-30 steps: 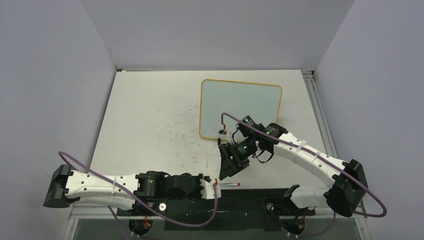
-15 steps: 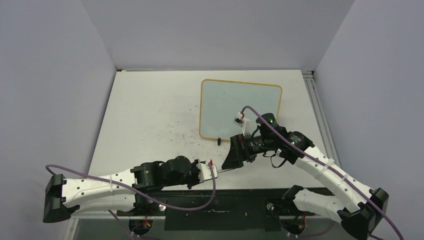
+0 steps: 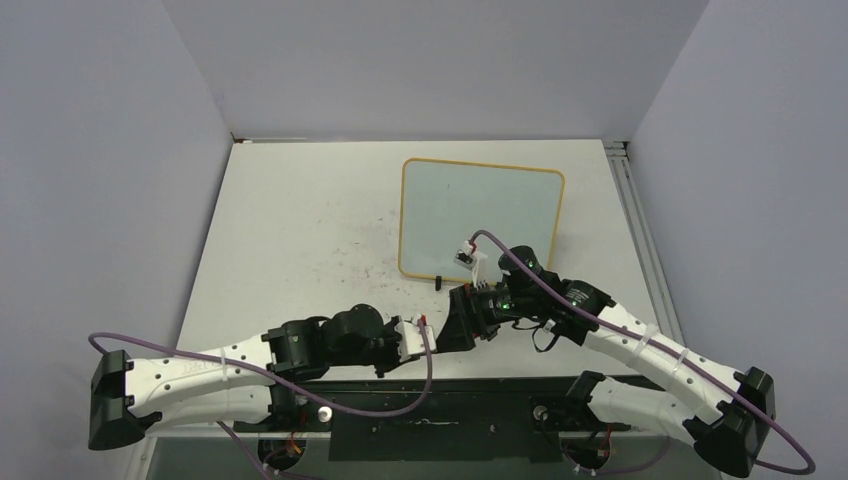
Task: Write a sentence on the whiteboard
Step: Open the whiteboard marker at the center of the board.
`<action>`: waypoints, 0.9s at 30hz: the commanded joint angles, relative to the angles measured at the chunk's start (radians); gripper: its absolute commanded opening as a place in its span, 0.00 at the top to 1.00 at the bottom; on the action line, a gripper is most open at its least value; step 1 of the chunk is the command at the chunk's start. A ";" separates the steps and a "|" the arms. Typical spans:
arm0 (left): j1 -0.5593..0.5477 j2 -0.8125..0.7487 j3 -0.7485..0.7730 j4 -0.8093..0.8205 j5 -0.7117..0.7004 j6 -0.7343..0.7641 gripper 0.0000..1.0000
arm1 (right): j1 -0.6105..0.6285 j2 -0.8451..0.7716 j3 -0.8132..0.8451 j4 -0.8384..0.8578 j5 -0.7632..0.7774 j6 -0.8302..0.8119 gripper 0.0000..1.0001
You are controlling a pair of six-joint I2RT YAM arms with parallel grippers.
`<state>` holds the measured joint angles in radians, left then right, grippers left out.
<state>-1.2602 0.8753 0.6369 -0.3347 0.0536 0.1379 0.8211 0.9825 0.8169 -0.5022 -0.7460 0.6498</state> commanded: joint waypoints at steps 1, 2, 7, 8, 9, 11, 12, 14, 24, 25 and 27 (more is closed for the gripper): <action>0.005 0.005 0.052 0.005 0.037 -0.008 1.00 | 0.027 -0.003 -0.001 0.106 0.039 0.039 0.24; 0.005 0.004 0.052 0.005 0.037 -0.009 1.00 | 0.028 -0.002 -0.004 0.111 0.036 0.043 0.26; 0.011 0.004 0.053 0.001 0.035 -0.016 1.00 | 0.037 -0.002 -0.016 0.111 0.022 0.053 0.35; 0.013 0.005 0.055 0.002 0.037 -0.017 1.00 | 0.038 -0.007 -0.018 0.108 0.023 0.054 0.35; 0.014 0.005 0.055 0.001 0.038 -0.017 1.00 | 0.041 -0.010 -0.021 0.107 0.022 0.056 0.36; 0.016 0.007 0.056 0.002 0.041 -0.017 1.00 | 0.044 -0.017 -0.031 0.113 0.022 0.063 0.37; 0.017 0.009 0.057 0.001 0.044 -0.017 1.00 | 0.046 -0.019 -0.037 0.121 0.022 0.069 0.37; 0.019 0.014 0.058 0.001 0.049 -0.018 1.00 | 0.050 -0.020 -0.046 0.128 0.022 0.075 0.39; 0.019 0.028 0.061 -0.005 0.054 -0.017 1.00 | 0.063 -0.022 -0.066 0.154 0.021 0.094 0.51; 0.019 0.028 0.060 -0.005 0.054 -0.017 1.00 | 0.065 -0.022 -0.069 0.158 0.020 0.096 0.52; 0.019 0.030 0.061 -0.005 0.054 -0.017 1.00 | 0.068 -0.022 -0.073 0.166 0.019 0.100 0.54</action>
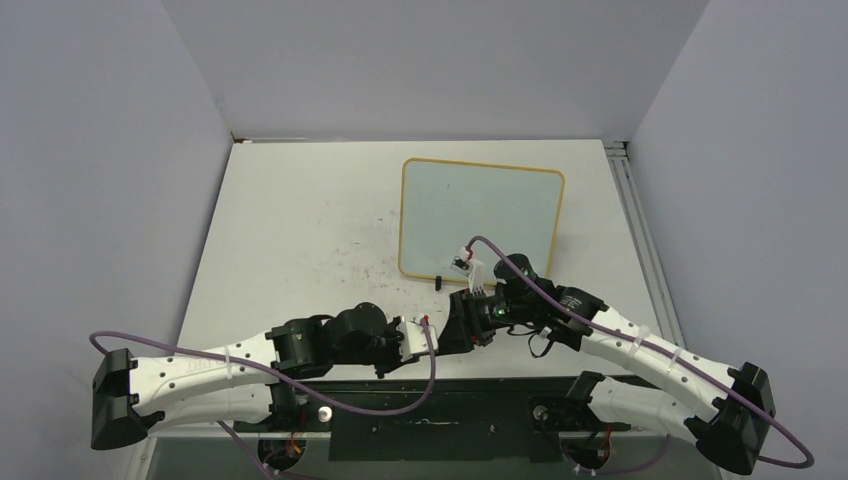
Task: Write a sentence on the whiteboard
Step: Open the whiteboard marker at the center of the board.
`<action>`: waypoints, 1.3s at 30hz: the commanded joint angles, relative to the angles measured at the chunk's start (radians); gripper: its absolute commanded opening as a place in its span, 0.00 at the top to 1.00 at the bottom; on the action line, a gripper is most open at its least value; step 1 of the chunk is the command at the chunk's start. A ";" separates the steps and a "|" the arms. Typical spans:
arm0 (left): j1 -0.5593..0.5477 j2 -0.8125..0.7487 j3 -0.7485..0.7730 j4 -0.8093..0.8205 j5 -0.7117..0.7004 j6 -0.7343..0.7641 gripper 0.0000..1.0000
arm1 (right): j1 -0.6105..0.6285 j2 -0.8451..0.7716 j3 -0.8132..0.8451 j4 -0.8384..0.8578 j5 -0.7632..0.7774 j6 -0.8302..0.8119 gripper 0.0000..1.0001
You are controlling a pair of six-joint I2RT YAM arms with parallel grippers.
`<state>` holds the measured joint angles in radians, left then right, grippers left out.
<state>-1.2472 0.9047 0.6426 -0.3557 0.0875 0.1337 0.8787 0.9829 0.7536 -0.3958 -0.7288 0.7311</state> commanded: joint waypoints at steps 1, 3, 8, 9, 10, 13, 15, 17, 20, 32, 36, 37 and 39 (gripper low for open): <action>0.006 0.000 0.055 0.015 0.020 -0.014 1.00 | 0.012 -0.024 -0.011 0.061 0.002 0.022 0.55; 0.006 0.003 0.057 0.015 0.021 -0.014 1.00 | 0.015 -0.024 -0.013 0.061 0.002 0.024 0.56; 0.006 0.008 0.058 0.012 0.020 -0.014 1.00 | 0.018 -0.030 -0.018 0.064 0.006 0.027 0.59; 0.006 0.008 0.058 0.013 0.021 -0.014 1.00 | 0.019 -0.032 -0.021 0.068 0.006 0.029 0.59; 0.006 0.007 0.058 0.012 0.022 -0.014 1.00 | 0.020 -0.032 -0.023 0.072 0.006 0.032 0.61; 0.006 0.008 0.058 0.012 0.021 -0.014 1.00 | 0.023 -0.027 -0.026 0.075 0.008 0.034 0.67; 0.006 0.008 0.058 0.011 0.019 -0.013 1.00 | 0.025 -0.027 -0.027 0.074 0.010 0.034 0.70; 0.006 0.008 0.058 0.011 0.020 -0.013 1.00 | 0.025 -0.029 -0.027 0.072 0.016 0.032 0.74; 0.006 0.006 0.058 0.012 0.018 -0.013 1.00 | 0.025 -0.031 -0.024 0.068 0.029 0.026 0.83; 0.006 -0.010 0.038 0.021 -0.017 -0.013 1.00 | 0.025 -0.054 0.060 -0.051 0.098 -0.075 0.95; 0.006 -0.011 0.029 0.023 -0.032 -0.006 1.00 | 0.023 -0.063 0.105 -0.139 0.115 -0.141 0.95; 0.006 -0.009 0.028 0.024 -0.034 -0.005 1.00 | 0.021 -0.070 0.112 -0.157 0.125 -0.152 0.95; 0.006 -0.006 0.026 0.026 -0.041 -0.003 1.00 | 0.007 -0.085 0.127 -0.178 0.127 -0.169 0.95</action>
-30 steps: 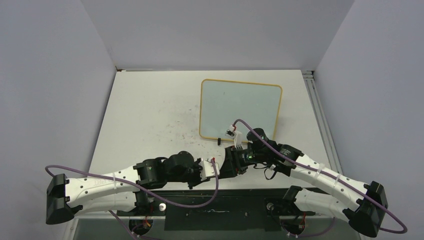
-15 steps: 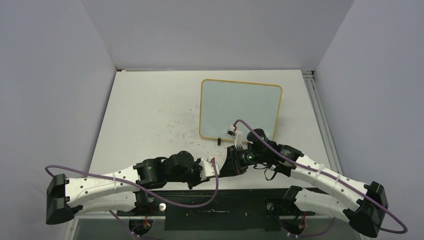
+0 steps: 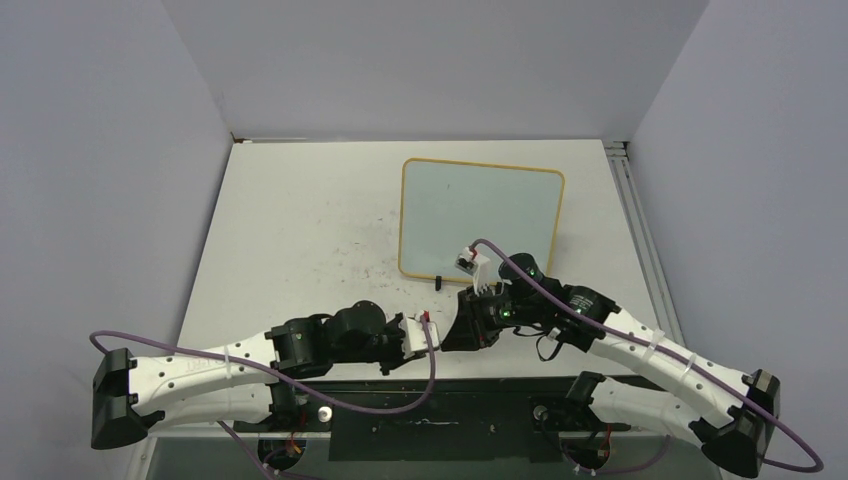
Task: Write a sentence on the whiteboard
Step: Open the whiteboard marker at the center of the board, then place the pen cap at the center of the board.
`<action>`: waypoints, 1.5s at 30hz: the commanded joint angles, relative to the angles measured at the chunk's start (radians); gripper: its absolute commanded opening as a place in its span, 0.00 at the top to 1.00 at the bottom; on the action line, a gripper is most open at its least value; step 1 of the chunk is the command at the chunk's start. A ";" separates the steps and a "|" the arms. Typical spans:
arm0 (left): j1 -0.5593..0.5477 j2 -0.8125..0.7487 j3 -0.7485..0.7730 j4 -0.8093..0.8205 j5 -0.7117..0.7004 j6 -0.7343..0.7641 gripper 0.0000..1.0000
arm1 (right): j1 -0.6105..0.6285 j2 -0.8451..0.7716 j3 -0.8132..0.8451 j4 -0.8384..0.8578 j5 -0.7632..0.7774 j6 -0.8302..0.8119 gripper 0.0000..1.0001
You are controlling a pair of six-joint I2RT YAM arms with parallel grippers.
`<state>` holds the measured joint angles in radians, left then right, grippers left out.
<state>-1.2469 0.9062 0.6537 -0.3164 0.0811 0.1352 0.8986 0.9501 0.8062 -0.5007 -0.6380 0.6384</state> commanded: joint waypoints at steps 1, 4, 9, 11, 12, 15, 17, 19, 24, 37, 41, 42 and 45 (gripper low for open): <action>0.006 -0.006 0.014 -0.013 -0.037 -0.003 1.00 | -0.024 -0.060 0.086 -0.088 0.034 -0.083 0.95; 0.006 -0.004 0.012 -0.013 -0.046 -0.001 1.00 | -0.055 -0.069 0.119 -0.138 0.023 -0.116 0.95; 0.004 -0.018 0.007 -0.016 -0.068 0.007 1.00 | -0.127 -0.059 0.183 -0.261 0.006 -0.202 0.95; 0.004 -0.026 0.003 -0.013 -0.073 0.009 1.00 | -0.134 -0.064 0.200 -0.290 0.006 -0.214 0.95; 0.004 -0.030 0.000 -0.011 -0.073 0.009 1.00 | -0.134 -0.068 0.209 -0.303 0.009 -0.220 0.95; 0.003 -0.036 -0.002 -0.010 -0.073 0.009 1.00 | -0.135 -0.063 0.252 -0.362 0.036 -0.243 0.95; 0.003 -0.037 -0.002 -0.013 -0.095 0.009 1.00 | -0.136 -0.060 0.280 -0.398 0.053 -0.255 0.95; 0.003 -0.042 -0.003 -0.016 -0.107 0.008 1.00 | -0.135 -0.056 0.312 -0.440 0.079 -0.268 0.95; 0.007 -0.050 0.006 -0.026 -0.148 -0.017 1.00 | -0.135 -0.064 0.392 -0.493 0.169 -0.280 0.95; 0.037 0.088 -0.069 0.159 -0.486 -0.721 1.00 | -0.134 -0.344 0.026 0.128 0.608 -0.112 0.95; 0.108 0.183 -0.098 0.156 -0.482 -0.838 1.00 | -0.135 -0.352 -0.004 0.229 0.633 -0.110 0.95; 0.116 0.205 -0.102 0.161 -0.475 -0.848 1.00 | -0.134 -0.353 -0.013 0.237 0.635 -0.111 0.95; 0.121 0.259 -0.093 0.162 -0.467 -0.846 1.00 | -0.134 -0.352 -0.024 0.242 0.635 -0.113 0.95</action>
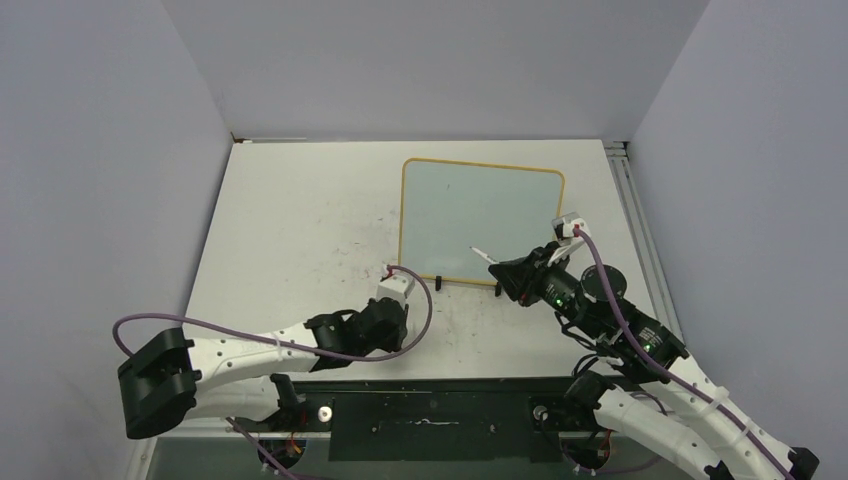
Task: Write a sentence on the whiteboard
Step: Place the pen cap at the center of the board.
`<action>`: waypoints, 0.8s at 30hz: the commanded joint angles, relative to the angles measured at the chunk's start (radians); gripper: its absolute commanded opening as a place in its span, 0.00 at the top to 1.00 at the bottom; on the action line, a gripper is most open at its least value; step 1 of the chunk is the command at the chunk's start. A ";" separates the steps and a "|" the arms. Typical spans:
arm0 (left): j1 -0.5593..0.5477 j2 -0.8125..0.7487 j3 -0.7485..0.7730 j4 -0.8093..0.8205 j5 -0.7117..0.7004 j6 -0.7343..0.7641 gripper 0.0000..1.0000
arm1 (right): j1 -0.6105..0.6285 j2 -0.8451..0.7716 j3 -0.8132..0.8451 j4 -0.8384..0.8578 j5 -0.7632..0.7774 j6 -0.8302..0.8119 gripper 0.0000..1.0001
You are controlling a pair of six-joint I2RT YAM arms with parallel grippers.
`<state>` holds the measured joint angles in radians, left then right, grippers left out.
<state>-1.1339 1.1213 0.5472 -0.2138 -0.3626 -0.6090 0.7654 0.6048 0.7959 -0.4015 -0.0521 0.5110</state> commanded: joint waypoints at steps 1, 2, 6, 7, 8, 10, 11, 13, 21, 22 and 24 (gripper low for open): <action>0.013 0.063 0.021 0.050 -0.024 -0.102 1.00 | -0.001 -0.007 -0.018 0.141 0.048 0.016 0.95; 0.015 0.082 0.028 0.038 -0.026 -0.103 0.99 | -0.001 -0.008 -0.024 0.134 0.049 0.020 0.95; 0.031 0.153 0.060 -0.017 -0.020 -0.126 0.97 | 0.000 -0.020 -0.044 0.116 0.049 0.037 0.95; 0.032 0.163 0.064 -0.020 -0.019 -0.129 0.96 | 0.001 -0.024 -0.048 0.114 0.049 0.039 0.95; 0.033 0.171 0.067 -0.021 -0.017 -0.131 0.94 | 0.000 -0.029 -0.051 0.112 0.049 0.040 0.95; 0.033 0.183 0.072 -0.019 -0.013 -0.132 0.90 | 0.000 -0.030 -0.056 0.109 0.077 0.040 0.95; 0.036 0.192 0.074 -0.018 -0.011 -0.132 0.88 | 0.000 -0.025 -0.057 0.109 0.077 0.040 0.95; 0.040 0.210 0.080 -0.021 -0.003 -0.141 0.86 | 0.001 -0.013 -0.057 0.106 0.072 0.042 0.95; 0.043 0.238 0.094 -0.043 0.008 -0.158 0.66 | 0.002 -0.003 -0.069 0.104 0.069 0.047 0.95; 0.043 0.238 0.094 -0.043 0.008 -0.158 0.63 | 0.002 -0.006 -0.071 0.103 0.069 0.047 0.95; 0.042 0.238 0.094 -0.041 0.015 -0.156 0.59 | 0.002 -0.009 -0.072 0.098 0.072 0.050 0.95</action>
<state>-1.0966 1.3590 0.5980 -0.2543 -0.3573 -0.7555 0.7654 0.6018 0.7300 -0.3309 -0.0032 0.5488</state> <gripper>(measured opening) 0.384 0.152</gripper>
